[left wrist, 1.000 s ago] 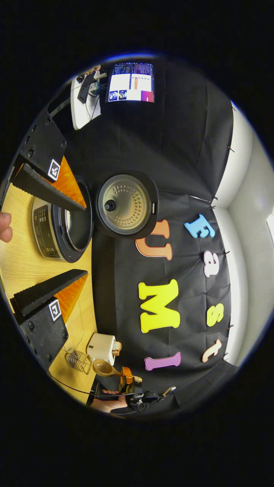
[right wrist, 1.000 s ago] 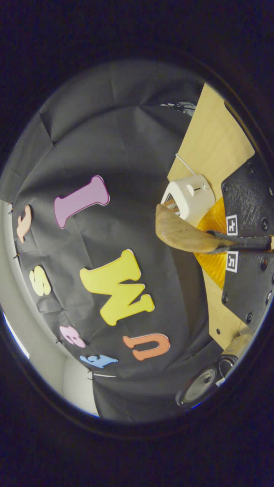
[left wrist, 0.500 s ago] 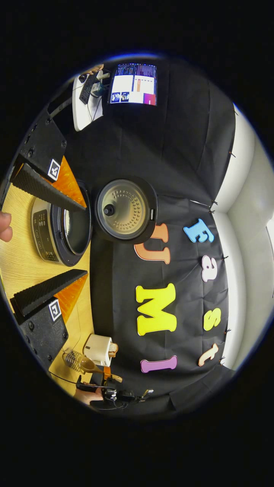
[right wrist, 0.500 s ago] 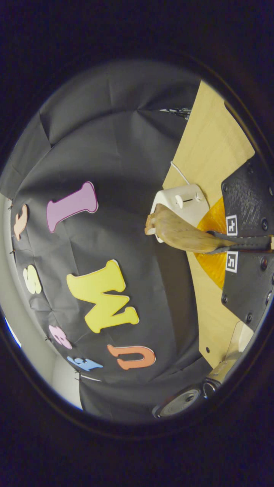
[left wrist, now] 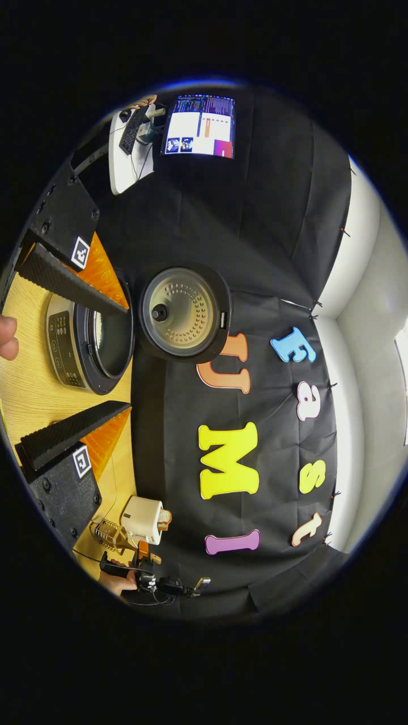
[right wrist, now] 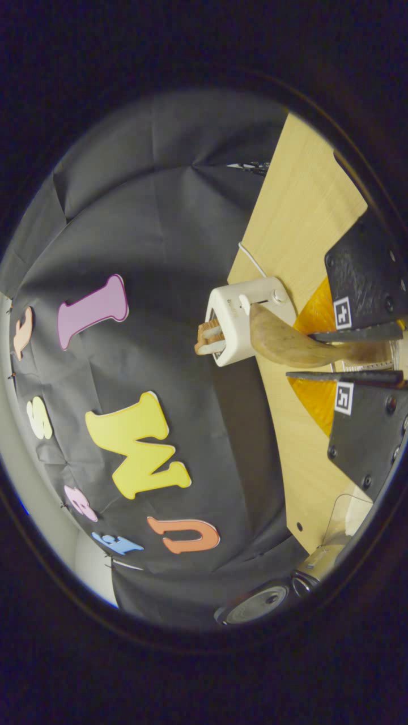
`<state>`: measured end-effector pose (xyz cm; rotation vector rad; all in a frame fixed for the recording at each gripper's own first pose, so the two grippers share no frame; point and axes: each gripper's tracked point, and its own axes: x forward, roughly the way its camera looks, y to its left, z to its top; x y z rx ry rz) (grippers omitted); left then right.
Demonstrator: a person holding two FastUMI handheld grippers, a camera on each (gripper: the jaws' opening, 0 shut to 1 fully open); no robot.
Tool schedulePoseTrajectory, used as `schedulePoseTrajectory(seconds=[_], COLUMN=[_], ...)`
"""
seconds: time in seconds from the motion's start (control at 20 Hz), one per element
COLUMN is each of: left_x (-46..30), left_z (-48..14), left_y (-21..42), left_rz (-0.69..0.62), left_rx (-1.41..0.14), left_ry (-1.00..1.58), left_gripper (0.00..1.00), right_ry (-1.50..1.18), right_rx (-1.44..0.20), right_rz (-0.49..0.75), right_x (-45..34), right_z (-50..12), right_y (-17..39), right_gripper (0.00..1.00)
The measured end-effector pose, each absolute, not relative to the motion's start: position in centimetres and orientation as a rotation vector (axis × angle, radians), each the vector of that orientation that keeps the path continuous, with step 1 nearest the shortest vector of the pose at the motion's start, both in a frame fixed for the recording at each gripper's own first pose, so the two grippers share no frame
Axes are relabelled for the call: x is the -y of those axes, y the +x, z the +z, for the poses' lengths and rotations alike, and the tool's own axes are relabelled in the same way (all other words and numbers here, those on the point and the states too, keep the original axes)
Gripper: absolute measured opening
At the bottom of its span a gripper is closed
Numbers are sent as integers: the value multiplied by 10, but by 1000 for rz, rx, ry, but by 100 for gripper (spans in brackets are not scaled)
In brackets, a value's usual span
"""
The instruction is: Close the left gripper, press the button to open the rice cooker; take a wooden spoon from the chopstick holder with the right hand, scoop a spoonful of rice and pour it into the rice cooker, then put the wooden spoon back into the chopstick holder.
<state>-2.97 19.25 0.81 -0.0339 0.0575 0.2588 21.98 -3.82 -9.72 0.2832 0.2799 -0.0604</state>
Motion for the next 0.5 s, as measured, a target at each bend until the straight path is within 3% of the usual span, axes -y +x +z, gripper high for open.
schedulePoseTrajectory(seconds=[0.05,0.15,0.2,0.25,0.3,0.35,0.4,0.5], left_x=[-191,-188,-186,-183,-180,-178,-176,-177], left_z=[9,12,15,19,23,27,31,37], left_y=[-29,-30,-31,-31,-32,-30,-28,-18], left_rz=[258,262,265,266,265,270,268,273], left_rx=[-58,-50,-41,-30,-17,0,3,-14], left_ry=[-34,-32,-38,-49,-58,-66,-62,-37], left_gripper=[97,96,97,96,96,97,96,96], right_ry=[272,256,246,234,226,217,208,193], right_rx=[-264,-240,-232,-225,-219,-210,-199,-163], right_rz=[-64,-62,-70,-78,-82,-87,-89,-84], right_x=[41,45,49,55,59,64,69,80], right_z=[-92,-86,-86,-86,-84,-82,-77,-63], right_y=[217,212,209,207,205,205,205,204], right_gripper=[26,43,65,72,87,85,95,92])
